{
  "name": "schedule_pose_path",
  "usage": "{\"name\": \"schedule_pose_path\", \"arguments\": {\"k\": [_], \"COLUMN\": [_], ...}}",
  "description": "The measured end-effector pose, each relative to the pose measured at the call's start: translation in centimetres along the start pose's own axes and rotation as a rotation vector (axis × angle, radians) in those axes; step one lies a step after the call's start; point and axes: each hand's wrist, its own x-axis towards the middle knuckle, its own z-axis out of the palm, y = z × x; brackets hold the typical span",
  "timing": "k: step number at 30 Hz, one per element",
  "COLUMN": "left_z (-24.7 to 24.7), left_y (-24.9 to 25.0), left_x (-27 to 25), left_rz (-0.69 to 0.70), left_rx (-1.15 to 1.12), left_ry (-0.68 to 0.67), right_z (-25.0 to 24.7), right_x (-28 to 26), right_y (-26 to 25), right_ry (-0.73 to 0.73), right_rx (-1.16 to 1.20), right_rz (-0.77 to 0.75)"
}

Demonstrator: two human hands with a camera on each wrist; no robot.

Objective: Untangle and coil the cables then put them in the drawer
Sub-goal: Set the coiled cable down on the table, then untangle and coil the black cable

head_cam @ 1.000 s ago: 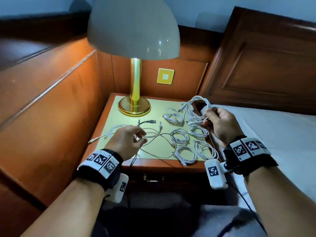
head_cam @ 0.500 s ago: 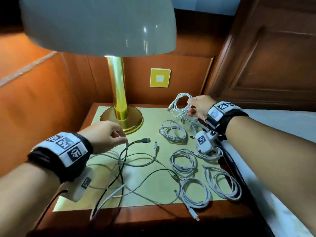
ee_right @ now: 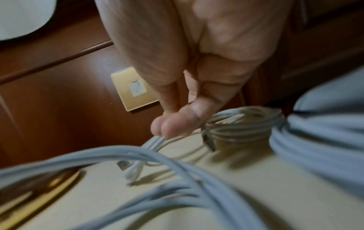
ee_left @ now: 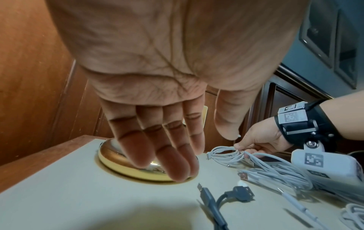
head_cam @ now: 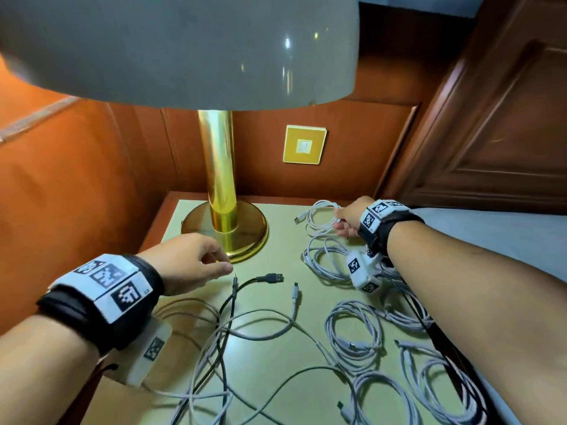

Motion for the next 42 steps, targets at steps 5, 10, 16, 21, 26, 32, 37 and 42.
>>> {"name": "schedule_pose_path", "arguments": {"k": [5,10,16,21,26,32,37,42], "left_z": [0.3,0.4,0.3,0.6,5.5,6.9,9.8,11.0], "left_y": [0.5,1.3,2.9,4.8,5.9,5.4,2.9,-0.1], "left_x": [-0.2,-1.8,-5.6,-10.8,-16.0,-21.2,-24.4,-24.6], "left_rz": [-0.008,-0.007,0.029,0.053,0.029,-0.121,-0.217,-0.243], "left_rx": [-0.005,-0.010,-0.037,-0.039,0.105,-0.083,-0.105,-0.178], "left_ry": [-0.028,-0.030,0.068,0.101,-0.054,0.265,0.294,0.240], "right_z": [-0.9,-3.2,-4.0,-5.1,-4.4,-1.8,1.8,5.7], "right_x": [-0.2,-1.3,-8.5,-18.4,-29.4,-37.4,-38.3,-35.5], "right_y": [-0.6,-0.4,0.3,2.4,5.7,12.0,15.3,15.4], "right_ry": [0.003,0.037,0.136,0.012,-0.076,-0.200,-0.220,-0.204], "right_rx": [-0.341,-0.372,-0.373,-0.429,-0.432,-0.338,-0.325,-0.429], "right_rz": [-0.036,-0.188,-0.265,-0.471,-0.542,-0.464,-0.406,-0.427]}}
